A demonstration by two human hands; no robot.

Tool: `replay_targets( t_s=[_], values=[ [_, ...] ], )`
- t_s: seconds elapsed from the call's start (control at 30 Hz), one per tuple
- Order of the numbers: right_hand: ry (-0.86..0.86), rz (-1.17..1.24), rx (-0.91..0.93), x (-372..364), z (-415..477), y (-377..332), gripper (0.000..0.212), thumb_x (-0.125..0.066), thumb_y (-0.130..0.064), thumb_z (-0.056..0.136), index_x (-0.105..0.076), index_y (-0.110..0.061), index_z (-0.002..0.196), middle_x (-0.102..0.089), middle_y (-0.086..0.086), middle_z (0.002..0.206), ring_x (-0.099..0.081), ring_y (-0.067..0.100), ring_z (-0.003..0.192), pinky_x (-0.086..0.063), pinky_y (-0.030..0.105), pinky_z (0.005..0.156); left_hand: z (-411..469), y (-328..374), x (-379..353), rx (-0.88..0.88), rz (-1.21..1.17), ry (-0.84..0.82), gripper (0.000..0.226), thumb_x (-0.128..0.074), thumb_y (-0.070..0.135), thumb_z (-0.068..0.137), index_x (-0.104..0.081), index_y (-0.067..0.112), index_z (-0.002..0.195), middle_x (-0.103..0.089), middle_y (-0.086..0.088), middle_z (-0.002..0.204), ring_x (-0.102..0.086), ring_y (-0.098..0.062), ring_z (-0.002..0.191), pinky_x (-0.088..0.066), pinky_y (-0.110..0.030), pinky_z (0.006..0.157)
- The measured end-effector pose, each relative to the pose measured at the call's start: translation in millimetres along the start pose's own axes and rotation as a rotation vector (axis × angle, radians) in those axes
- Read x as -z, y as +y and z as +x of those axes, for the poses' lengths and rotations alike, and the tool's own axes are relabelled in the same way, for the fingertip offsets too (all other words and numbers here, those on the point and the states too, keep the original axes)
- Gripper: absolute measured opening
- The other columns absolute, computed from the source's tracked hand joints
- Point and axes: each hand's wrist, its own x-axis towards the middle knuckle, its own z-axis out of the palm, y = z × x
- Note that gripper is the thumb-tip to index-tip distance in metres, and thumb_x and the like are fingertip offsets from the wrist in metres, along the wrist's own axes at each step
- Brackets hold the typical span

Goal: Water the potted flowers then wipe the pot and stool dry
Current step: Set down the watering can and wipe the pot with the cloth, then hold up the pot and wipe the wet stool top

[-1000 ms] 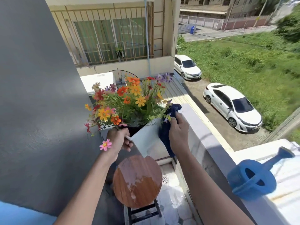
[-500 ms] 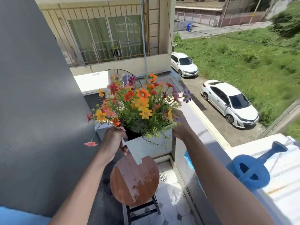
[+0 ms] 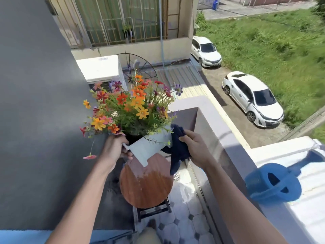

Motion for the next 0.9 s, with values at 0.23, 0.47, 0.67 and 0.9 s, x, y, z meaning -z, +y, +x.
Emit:
replay_targets(
  t_s=[0.23, 0.47, 0.67, 0.9],
  values=[
    [0.121, -0.175, -0.138, -23, 50, 84, 0.027, -0.047, -0.017, 0.083, -0.068, -0.008, 0.099, -0.064, 0.027, 0.091, -0.055, 0.019, 0.075, -0.040, 0.033, 0.064, 46, -26, 3, 0.037, -0.015, 0.085, 0.022, -0.046, -0.001, 0.089, -0.061, -0.004, 0.072, -0.054, -0.012, 0.047, -0.055, -0.020, 0.038, -0.053, -0.028, 0.039],
    [0.126, -0.526, -0.270, -56, 99, 183, 0.020, -0.052, -0.011, 0.089, -0.059, -0.004, 0.107, -0.064, 0.016, 0.100, -0.056, 0.026, 0.087, -0.044, 0.036, 0.076, 102, -49, 9, 0.029, -0.002, 0.181, 0.022, -0.045, -0.003, 0.088, -0.052, 0.001, 0.068, -0.048, -0.021, 0.070, -0.058, -0.018, 0.039, -0.056, -0.033, 0.046],
    [-0.030, -1.027, -0.300, -84, 94, 246, 0.067, -0.057, -0.053, 0.092, -0.034, -0.020, 0.146, -0.043, 0.015, 0.144, -0.044, 0.036, 0.125, -0.043, 0.045, 0.097, 135, -65, 10, 0.025, 0.029, 0.244, 0.028, -0.044, -0.004, 0.088, -0.049, 0.006, 0.062, -0.044, -0.013, 0.057, -0.058, -0.016, 0.036, -0.056, -0.036, 0.049],
    [-0.015, -1.202, -0.169, -119, 129, 273, 0.060, -0.053, -0.041, 0.095, -0.033, -0.018, 0.146, -0.040, 0.018, 0.145, -0.042, 0.039, 0.126, -0.043, 0.050, 0.098, 154, -78, 21, 0.037, -0.074, 0.269, 0.023, -0.045, -0.002, 0.084, -0.050, 0.011, 0.066, -0.043, -0.012, 0.052, -0.057, -0.024, 0.039, -0.056, -0.035, 0.049]
  ],
)
